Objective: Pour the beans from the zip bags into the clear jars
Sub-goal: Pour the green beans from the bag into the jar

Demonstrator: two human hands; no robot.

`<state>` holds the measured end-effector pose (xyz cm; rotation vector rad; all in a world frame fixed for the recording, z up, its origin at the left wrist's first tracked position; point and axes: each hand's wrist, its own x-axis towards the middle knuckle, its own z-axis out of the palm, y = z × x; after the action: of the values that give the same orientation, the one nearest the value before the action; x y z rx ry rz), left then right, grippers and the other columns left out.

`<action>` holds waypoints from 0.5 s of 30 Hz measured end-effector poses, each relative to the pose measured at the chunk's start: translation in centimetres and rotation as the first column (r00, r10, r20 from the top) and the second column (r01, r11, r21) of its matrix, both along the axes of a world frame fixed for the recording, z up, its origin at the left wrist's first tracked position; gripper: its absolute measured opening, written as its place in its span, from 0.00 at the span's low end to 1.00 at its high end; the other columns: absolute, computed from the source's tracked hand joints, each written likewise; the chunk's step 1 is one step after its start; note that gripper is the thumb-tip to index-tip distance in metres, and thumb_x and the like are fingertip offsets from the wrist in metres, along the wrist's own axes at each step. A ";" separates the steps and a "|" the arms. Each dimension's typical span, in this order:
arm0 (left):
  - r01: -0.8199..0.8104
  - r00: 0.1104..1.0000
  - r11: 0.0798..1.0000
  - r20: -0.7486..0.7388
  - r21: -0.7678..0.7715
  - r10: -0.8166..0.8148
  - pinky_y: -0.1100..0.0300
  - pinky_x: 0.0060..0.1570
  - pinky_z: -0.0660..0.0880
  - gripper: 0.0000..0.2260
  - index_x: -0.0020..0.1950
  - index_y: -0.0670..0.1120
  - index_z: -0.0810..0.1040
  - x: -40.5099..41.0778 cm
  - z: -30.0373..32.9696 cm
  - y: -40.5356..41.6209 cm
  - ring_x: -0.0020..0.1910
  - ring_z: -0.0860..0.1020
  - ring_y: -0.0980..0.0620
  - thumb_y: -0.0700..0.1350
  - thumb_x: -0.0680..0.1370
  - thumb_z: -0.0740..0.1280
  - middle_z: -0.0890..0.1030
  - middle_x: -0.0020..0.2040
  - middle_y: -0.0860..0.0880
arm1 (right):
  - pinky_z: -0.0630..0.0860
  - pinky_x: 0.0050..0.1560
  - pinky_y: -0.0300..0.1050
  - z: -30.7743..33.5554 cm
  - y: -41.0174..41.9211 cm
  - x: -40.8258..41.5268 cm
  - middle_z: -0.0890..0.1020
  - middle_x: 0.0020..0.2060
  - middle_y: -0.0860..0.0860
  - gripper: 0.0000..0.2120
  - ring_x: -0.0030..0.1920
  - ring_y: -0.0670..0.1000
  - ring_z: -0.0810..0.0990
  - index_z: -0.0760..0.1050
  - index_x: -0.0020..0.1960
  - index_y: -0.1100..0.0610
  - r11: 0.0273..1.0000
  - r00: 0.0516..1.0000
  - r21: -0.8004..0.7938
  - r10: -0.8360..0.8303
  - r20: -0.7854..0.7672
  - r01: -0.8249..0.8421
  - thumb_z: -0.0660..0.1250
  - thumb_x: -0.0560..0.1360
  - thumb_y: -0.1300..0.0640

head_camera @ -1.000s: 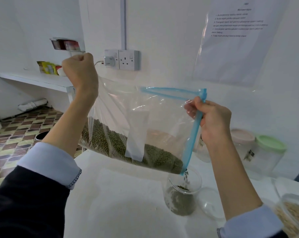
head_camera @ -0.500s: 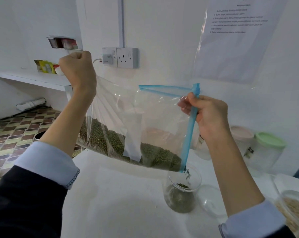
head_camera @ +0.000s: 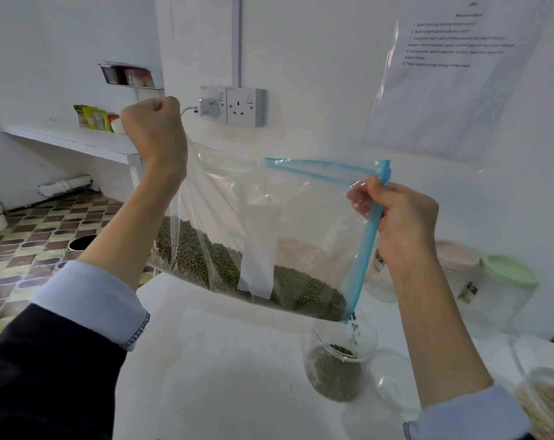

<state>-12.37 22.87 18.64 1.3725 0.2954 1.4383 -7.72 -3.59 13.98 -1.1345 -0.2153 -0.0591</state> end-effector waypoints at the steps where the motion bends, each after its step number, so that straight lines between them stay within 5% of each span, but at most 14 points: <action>1: -0.007 1.000 1.000 -0.010 -0.004 0.007 0.56 0.32 0.51 0.21 0.17 0.49 0.55 0.1 0.0 -0.1 0.30 0.51 0.47 0.34 0.66 0.57 0.51 0.19 0.58 | 0.81 0.41 0.42 0.0 0.1 -0.1 0.84 0.32 0.55 0.04 0.34 0.53 0.83 0.79 0.40 0.65 0.999 1.000 -0.025 0.020 0.014 -0.020 0.69 0.73 0.66; 6: -0.014 1.000 1.000 -0.004 0.004 0.014 0.51 0.34 0.51 0.21 0.19 0.50 0.54 0.4 -0.3 -0.2 0.28 0.51 0.51 0.34 0.66 0.58 0.51 0.19 0.57 | 0.82 0.44 0.44 0.0 0.4 -0.4 0.83 0.31 0.54 0.05 0.33 0.52 0.83 0.79 0.38 0.64 0.998 1.000 -0.051 0.020 0.023 -0.019 0.69 0.73 0.66; 15: -0.048 0.999 0.998 0.011 0.050 0.047 0.51 0.34 0.51 0.19 0.18 0.49 0.54 0.0 0.1 0.6 0.33 0.51 0.43 0.35 0.64 0.57 0.51 0.19 0.57 | 0.82 0.43 0.43 0.0 0.8 -0.5 0.84 0.31 0.54 0.06 0.33 0.52 0.83 0.79 0.37 0.64 0.999 1.000 -0.032 0.002 0.025 -0.001 0.69 0.73 0.66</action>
<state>-12.34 23.42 18.73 1.4065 0.2887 1.5002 -8.25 -2.83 13.98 -1.1657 -0.2398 -0.0684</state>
